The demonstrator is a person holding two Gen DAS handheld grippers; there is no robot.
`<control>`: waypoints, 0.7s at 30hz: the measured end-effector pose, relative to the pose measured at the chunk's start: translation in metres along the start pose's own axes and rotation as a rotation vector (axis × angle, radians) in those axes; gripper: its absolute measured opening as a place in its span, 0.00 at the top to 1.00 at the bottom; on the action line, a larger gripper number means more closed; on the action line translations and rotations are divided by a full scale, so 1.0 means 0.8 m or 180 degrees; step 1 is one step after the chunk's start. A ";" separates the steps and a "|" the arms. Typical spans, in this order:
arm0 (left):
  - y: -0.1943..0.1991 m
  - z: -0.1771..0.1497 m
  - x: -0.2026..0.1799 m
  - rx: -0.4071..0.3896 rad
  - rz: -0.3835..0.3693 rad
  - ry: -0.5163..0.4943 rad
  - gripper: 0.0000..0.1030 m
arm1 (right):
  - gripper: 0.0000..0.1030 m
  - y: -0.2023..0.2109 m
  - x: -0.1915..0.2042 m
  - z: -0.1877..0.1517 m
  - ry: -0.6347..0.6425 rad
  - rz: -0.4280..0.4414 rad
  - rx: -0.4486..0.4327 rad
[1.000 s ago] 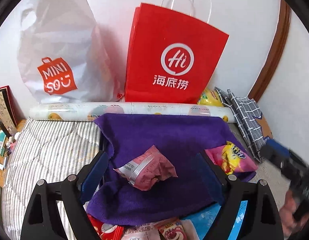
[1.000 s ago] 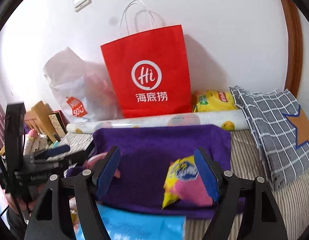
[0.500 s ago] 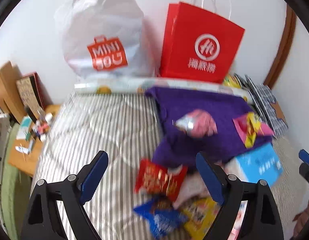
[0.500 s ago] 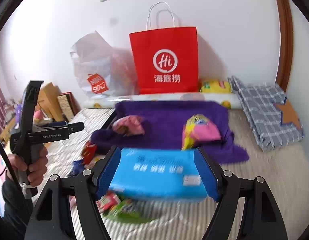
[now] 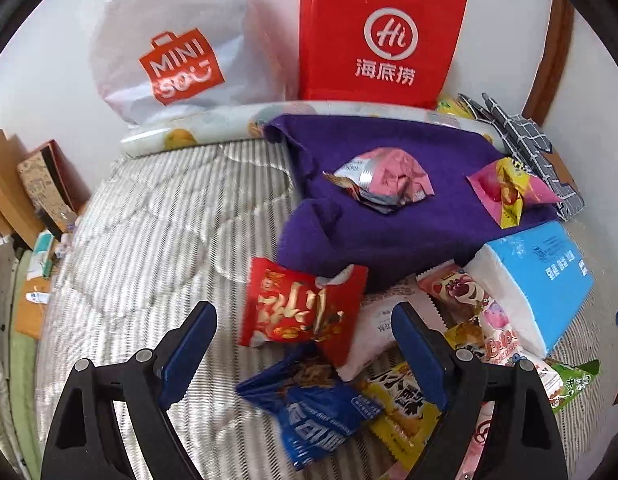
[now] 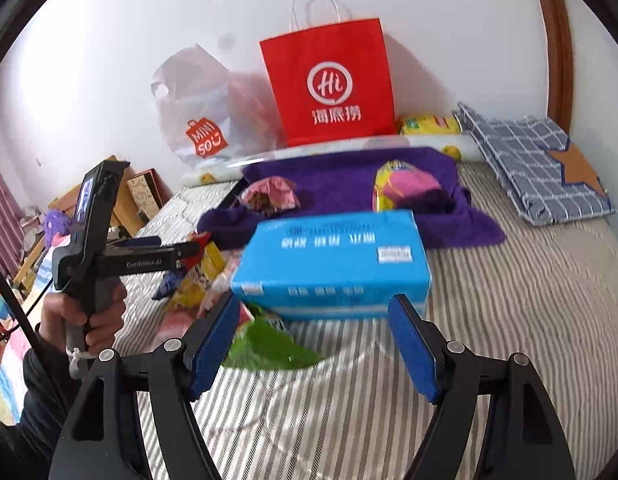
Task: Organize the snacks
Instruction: 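Grasp the red candy bag with the left tool while the right tool grasps the green snack bag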
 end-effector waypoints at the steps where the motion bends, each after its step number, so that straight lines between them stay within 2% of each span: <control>1: -0.004 0.000 0.000 0.0021 0.0052 0.0006 0.21 | 0.26 -0.003 -0.001 -0.003 -0.0015 0.0009 0.0036; 2: -0.007 0.000 0.001 0.0025 0.0082 0.0014 0.26 | 0.26 -0.005 -0.002 -0.004 -0.0027 0.0014 0.0057; 4: -0.012 -0.001 0.001 0.0047 0.0031 0.0031 0.41 | 0.26 -0.007 -0.003 -0.008 -0.0068 0.0038 0.0070; 7: -0.012 -0.003 0.001 0.0018 -0.0081 0.0036 0.56 | 0.26 -0.008 -0.001 -0.012 -0.0070 0.0068 0.0080; 10: -0.009 -0.004 0.001 -0.0066 -0.0117 0.0012 0.61 | 0.26 -0.010 0.002 -0.017 -0.0040 0.0040 0.0102; 17: 0.007 -0.007 0.008 -0.0207 -0.0393 0.0178 0.64 | 0.26 -0.019 0.012 -0.023 0.0002 0.0106 0.0161; 21: 0.010 -0.007 0.010 -0.0224 -0.0441 0.0221 0.66 | 0.26 -0.029 0.023 -0.025 0.0040 0.0149 0.0214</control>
Point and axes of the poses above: each gripper's, at about its wrist camera, not at the fingertips, and y roughly against the way its jaws point, x to its left, z to its top, the point moved 4 cm from there along -y, roughly the way its jaws point, and after that the axes turned 2 degrees about x, right-handed, at the moved point
